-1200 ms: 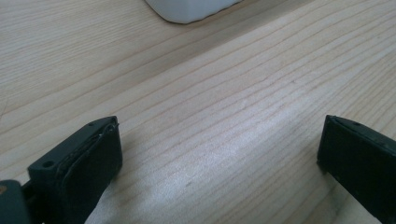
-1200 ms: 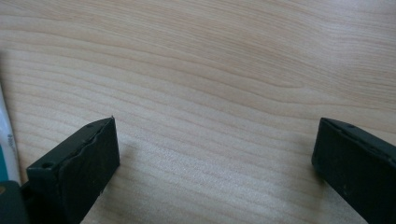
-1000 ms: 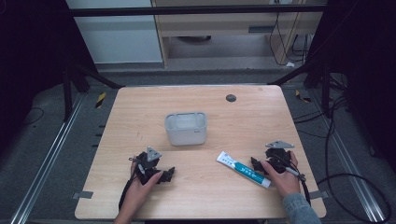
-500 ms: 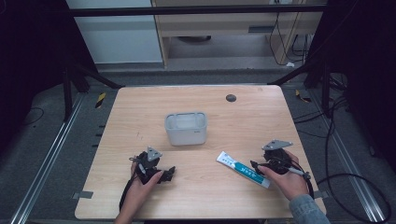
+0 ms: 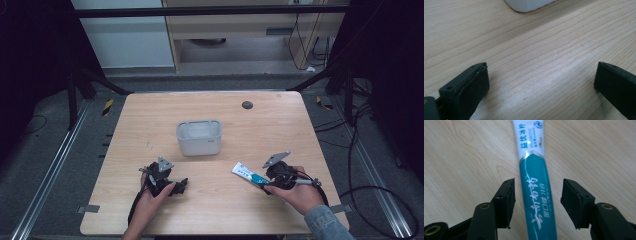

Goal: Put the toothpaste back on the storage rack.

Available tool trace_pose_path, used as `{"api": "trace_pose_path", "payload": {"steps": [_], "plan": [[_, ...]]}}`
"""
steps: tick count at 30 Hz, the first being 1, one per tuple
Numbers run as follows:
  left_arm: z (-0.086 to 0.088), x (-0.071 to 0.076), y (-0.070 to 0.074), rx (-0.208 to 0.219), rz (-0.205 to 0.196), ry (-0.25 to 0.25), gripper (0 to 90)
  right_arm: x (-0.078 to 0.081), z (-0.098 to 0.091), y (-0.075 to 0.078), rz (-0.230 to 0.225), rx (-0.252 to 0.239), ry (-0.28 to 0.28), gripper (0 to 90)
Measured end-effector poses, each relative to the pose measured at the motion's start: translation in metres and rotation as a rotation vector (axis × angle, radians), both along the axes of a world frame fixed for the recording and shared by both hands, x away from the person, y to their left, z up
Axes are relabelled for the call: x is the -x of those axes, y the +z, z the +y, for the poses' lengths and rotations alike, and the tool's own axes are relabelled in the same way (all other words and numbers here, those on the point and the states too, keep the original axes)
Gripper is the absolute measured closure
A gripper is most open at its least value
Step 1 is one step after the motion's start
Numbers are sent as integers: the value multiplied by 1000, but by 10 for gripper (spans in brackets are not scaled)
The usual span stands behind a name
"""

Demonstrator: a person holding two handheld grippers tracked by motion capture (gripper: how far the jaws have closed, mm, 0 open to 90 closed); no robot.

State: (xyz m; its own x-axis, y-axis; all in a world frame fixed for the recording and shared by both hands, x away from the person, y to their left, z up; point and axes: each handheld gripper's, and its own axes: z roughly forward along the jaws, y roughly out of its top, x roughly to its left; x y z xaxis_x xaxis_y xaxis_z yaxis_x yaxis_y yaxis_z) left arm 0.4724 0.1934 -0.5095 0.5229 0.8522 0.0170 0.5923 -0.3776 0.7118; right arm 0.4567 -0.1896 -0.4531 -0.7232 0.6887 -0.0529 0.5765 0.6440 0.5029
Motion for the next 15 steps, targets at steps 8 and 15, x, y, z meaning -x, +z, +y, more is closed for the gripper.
{"api": "trace_pose_path", "payload": {"steps": [8,15], "plan": [[0,0,0,-2,1,0,0,-10,18,0,40,42,12,437],[-1,-1,0,-2,0,0,0,-20,33,-4,75,85,29,470]]}}
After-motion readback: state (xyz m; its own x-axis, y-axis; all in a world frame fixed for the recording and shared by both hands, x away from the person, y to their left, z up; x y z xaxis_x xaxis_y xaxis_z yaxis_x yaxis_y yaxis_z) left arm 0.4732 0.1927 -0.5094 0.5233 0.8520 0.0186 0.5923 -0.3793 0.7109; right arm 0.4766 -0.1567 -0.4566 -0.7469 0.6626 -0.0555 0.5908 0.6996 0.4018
